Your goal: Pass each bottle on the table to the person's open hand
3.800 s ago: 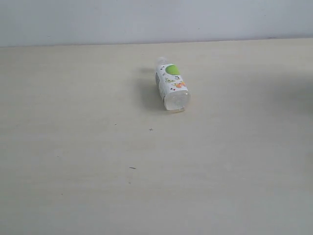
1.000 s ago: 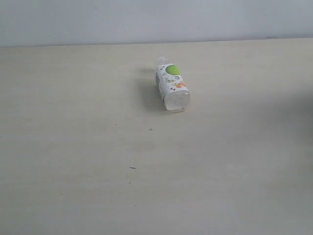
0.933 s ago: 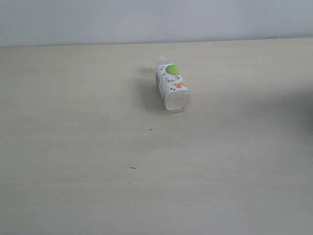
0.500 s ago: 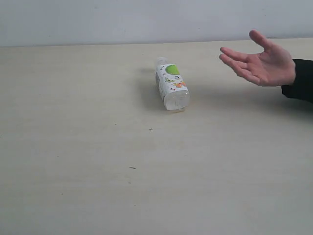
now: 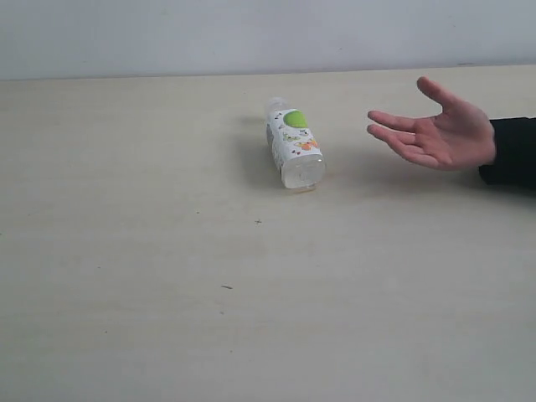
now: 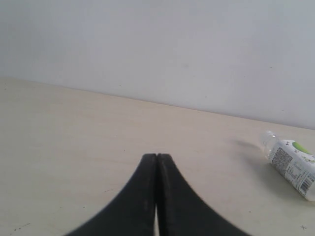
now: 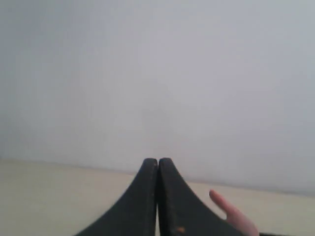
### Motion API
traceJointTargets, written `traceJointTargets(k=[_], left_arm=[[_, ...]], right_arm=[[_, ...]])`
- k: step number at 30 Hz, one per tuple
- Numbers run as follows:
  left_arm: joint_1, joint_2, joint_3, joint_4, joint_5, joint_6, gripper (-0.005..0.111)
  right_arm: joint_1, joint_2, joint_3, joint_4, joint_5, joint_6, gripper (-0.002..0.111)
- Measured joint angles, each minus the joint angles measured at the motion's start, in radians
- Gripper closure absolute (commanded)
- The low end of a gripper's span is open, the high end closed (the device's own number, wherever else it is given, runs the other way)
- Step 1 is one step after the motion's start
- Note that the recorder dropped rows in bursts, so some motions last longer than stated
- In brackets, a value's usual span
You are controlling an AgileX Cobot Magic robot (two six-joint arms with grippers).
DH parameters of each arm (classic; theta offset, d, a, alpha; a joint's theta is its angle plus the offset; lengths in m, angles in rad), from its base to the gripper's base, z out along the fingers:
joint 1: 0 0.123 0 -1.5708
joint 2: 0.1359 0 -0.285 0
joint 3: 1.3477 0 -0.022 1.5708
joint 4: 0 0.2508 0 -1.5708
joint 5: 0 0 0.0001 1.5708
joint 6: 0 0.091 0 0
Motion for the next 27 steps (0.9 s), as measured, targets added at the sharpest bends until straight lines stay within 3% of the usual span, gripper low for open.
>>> traceJointTargets(k=[4,7,10,18,22,27], left_arm=[[0.000,0.000,0.000,0.000,0.000,0.000,0.107],[0.000,0.000,0.000,0.000,0.000,0.000,0.107],[0.000,0.000,0.000,0.000,0.000,0.000,0.107],[0.000,0.000,0.000,0.000,0.000,0.000,0.107],[0.000,0.000,0.000,0.000,0.000,0.000,0.107],[0.000,0.000,0.000,0.000,0.000,0.000,0.107]], right_arm=[[0.000,0.146,0.000,0.057,-0.285,0.000,0.107],[0.000,0.427,-0.057,0.071,-0.336,0.000,0.106],[0.000,0.726,-0.256,0.073,-0.222,-0.023,0.097],[0.000,1.095,-0.687,0.101,0.264,-0.049,0.067],[0.000,1.224,-0.830,0.241,0.436,-0.052,0.066],[0.000,1.276,-0.846,0.380,0.459,-0.061,0.066]])
